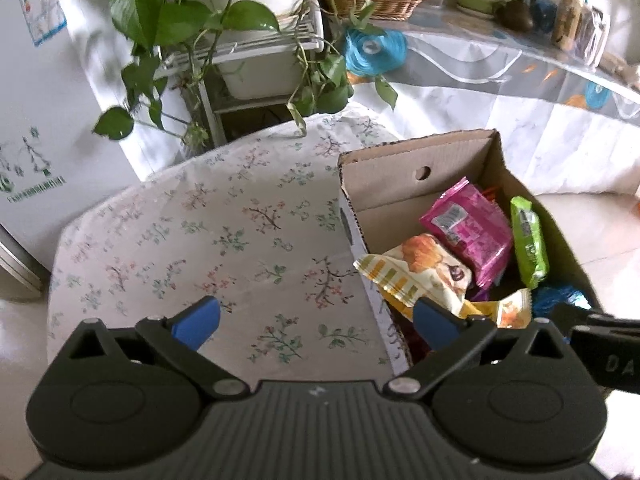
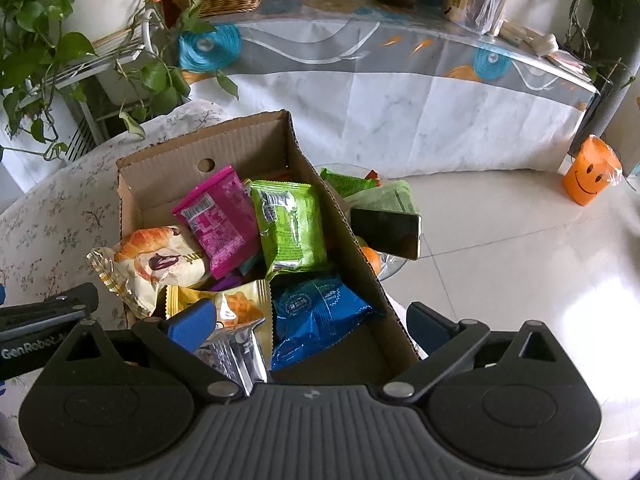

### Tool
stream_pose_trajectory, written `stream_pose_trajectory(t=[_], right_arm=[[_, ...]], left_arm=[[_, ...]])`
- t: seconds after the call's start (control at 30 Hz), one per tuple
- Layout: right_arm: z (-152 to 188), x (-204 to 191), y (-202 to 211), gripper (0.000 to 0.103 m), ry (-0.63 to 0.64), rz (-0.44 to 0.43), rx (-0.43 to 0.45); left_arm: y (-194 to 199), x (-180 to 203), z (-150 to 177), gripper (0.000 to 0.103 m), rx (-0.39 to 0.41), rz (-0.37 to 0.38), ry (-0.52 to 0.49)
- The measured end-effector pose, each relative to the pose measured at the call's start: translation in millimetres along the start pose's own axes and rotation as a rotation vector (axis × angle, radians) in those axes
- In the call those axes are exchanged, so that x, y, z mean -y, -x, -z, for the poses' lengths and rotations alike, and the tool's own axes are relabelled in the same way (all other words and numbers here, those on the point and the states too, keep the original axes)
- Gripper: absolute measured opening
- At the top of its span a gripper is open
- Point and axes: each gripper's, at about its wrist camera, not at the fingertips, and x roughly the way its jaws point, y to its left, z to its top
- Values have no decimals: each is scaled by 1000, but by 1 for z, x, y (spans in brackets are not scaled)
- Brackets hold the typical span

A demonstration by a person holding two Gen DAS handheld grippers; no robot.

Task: Organize snacks

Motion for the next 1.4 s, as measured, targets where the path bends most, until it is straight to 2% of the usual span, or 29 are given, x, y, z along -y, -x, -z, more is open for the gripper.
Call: stream_pose_trajectory(t=[0.13,0.33,0.6,0.8,1.13,1.4], right_arm=[[0,1,-1,103,-2,1,-4],[-1,5,-3,103,-19,0,-7],[-1,9,-7,103,-30,8,-20],[0,8,-9,103,-17,11,-23],[-1,8,-8,103,-5,23,-9],[-1,6,-6,103,37,59,19]], left_arm=[[1,9,0,102,10,-51,-47],[-1,10,1,102,-25,21,-24],[1,7,0,102,-33,63,21],[-1,6,0,101,-37,52,36],[-2,11,2,101,-42,32,7],[-3,12,3,101,-51,37,-7]])
